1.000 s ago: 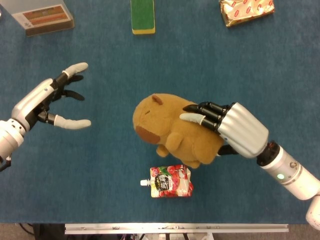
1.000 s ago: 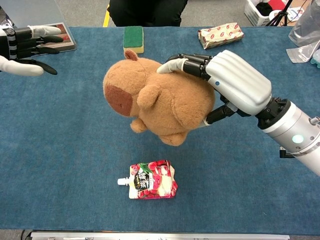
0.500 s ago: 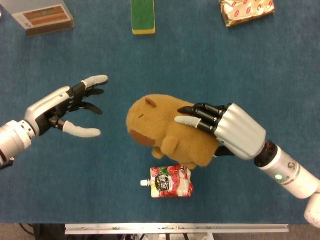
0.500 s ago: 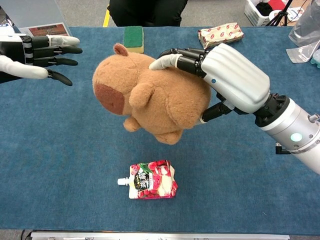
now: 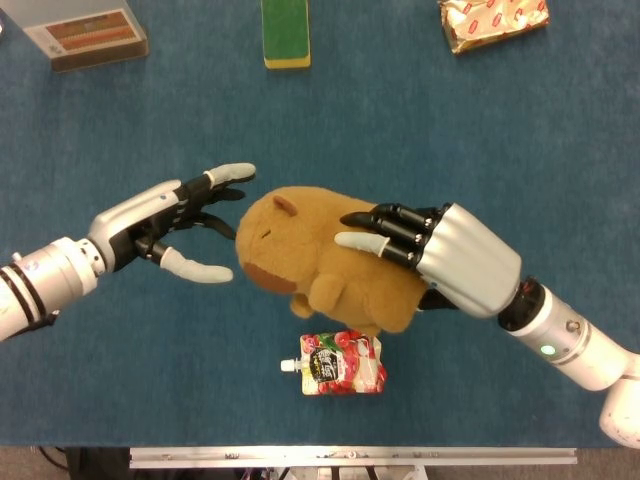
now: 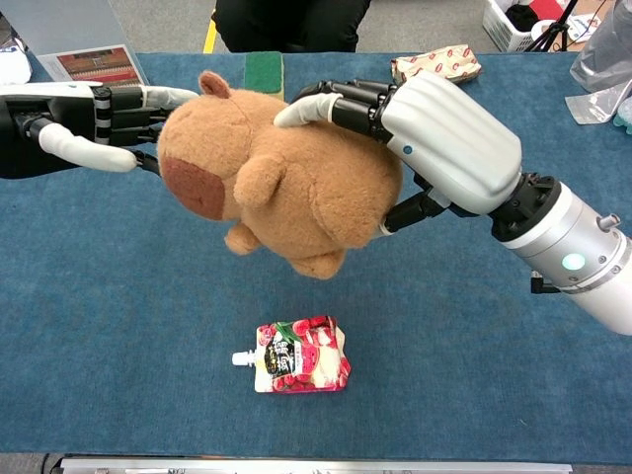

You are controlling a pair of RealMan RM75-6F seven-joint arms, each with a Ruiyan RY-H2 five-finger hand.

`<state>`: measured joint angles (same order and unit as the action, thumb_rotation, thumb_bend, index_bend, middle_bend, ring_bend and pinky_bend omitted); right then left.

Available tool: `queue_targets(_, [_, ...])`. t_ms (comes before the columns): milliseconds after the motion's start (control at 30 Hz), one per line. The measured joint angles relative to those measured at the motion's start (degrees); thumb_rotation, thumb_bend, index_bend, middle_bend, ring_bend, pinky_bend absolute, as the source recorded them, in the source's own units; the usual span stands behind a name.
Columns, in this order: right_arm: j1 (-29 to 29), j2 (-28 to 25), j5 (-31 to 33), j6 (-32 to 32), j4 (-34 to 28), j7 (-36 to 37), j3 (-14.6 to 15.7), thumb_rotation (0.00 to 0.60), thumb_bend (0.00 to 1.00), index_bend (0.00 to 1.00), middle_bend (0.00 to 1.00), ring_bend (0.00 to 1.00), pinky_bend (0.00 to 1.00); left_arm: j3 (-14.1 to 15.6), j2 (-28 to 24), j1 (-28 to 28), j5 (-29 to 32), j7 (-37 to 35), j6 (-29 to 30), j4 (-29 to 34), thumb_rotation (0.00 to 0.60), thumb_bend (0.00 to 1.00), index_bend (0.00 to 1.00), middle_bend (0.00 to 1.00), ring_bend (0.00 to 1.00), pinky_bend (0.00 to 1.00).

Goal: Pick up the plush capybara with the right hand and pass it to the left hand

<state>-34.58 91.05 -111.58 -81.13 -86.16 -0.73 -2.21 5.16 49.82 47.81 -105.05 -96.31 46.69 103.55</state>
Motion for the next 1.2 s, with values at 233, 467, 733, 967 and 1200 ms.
queue_targets(233, [-0.72,0.63,0.15,0.14,0.35,-0.06,-0.24,0.6,0.0,0.82,0.66,0.69,0.84,0.7,0.06,1.08,1.11,-0.35,2.14,0.72,0.535,0.0,0.0,0.0,0.05,0.25])
queue_targets(467, [-1.47,1.38,0.46,0.31,1.06,-0.09,-0.6,0.6,0.0,0.82,0.66,0.69,0.84,2.37,0.12,1.96,0.6,-3.3,4.43,0.39,0.536,0.0,0.0,0.0,0.05,0.25])
queue_targets(733, [-2.49,2.78,0.75,0.54,2.26,-0.28,-1.21,0.6,0.0,0.82,0.66,0.69,0.84,3.72,0.43,3.46,0.4,-3.06,4.61,0.52,0.535,0.0,0.0,0.0,0.05,0.26])
queue_targets(967, [-3.38,4.25,1.55,0.83,3.95,-0.09,-1.82,0.6,0.0,0.82,0.66,0.69,0.84,4.4,0.91,4.01,1.05,-1.44,4.73,1.13,0.59,0.0,0.02,0.0,0.07,0.34])
queue_targets(1200, [-3.96,5.38,1.85,0.52,4.94,0.01,-1.96,0.6,0.0,0.82,0.66,0.69,0.84,4.43,1.62,4.06,3.24,0.17,4.58,1.65,0.6,0.0,0.11,0.07,0.17,0.5])
